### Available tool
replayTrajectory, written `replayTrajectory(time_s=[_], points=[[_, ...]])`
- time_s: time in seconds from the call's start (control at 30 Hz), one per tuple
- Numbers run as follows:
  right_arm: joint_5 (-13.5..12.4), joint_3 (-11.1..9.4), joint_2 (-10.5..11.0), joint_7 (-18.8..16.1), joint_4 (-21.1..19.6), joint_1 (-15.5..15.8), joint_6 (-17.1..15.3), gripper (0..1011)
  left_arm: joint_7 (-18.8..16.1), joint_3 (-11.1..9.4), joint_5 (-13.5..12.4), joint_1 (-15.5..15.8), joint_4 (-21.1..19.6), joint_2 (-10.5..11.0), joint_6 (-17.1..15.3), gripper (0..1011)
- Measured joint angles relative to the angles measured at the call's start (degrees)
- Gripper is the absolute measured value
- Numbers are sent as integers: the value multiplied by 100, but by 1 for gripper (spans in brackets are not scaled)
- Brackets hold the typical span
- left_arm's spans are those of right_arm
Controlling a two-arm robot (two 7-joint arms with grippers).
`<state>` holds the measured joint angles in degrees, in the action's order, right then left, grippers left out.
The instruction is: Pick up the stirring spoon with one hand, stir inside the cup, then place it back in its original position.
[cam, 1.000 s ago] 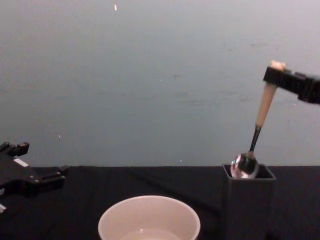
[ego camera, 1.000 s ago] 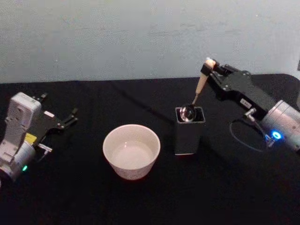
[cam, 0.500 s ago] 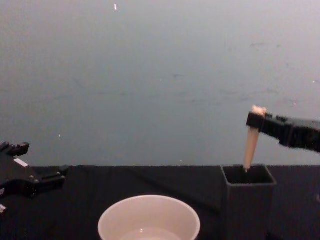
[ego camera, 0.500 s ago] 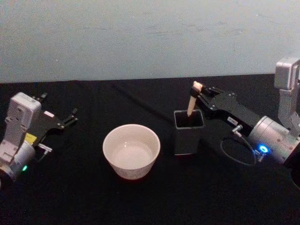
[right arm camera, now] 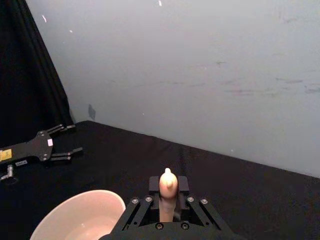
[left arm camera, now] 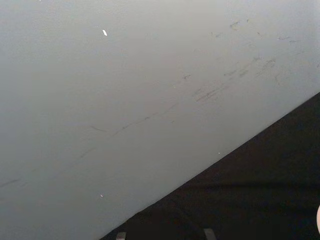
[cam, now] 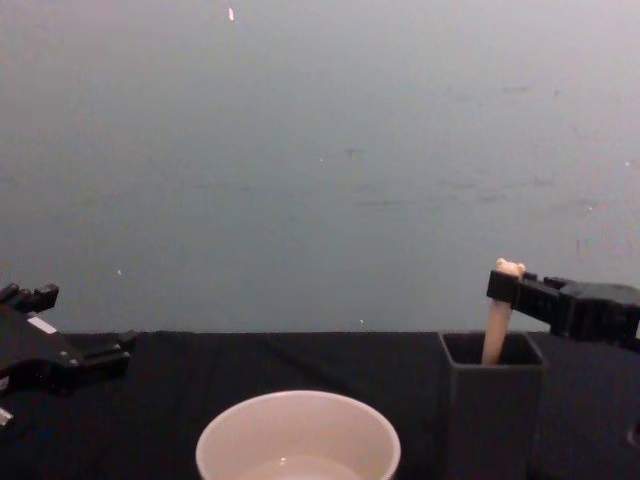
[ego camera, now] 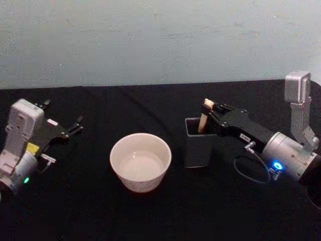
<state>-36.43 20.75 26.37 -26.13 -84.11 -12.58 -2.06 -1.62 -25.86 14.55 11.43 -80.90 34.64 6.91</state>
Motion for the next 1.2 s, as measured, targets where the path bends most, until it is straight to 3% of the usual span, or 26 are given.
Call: replayTrajectory(time_s=[1.2], points=[[32,-22,-33,69,62,-1,-34,211,0,0,0,0,0,0,0,1001]])
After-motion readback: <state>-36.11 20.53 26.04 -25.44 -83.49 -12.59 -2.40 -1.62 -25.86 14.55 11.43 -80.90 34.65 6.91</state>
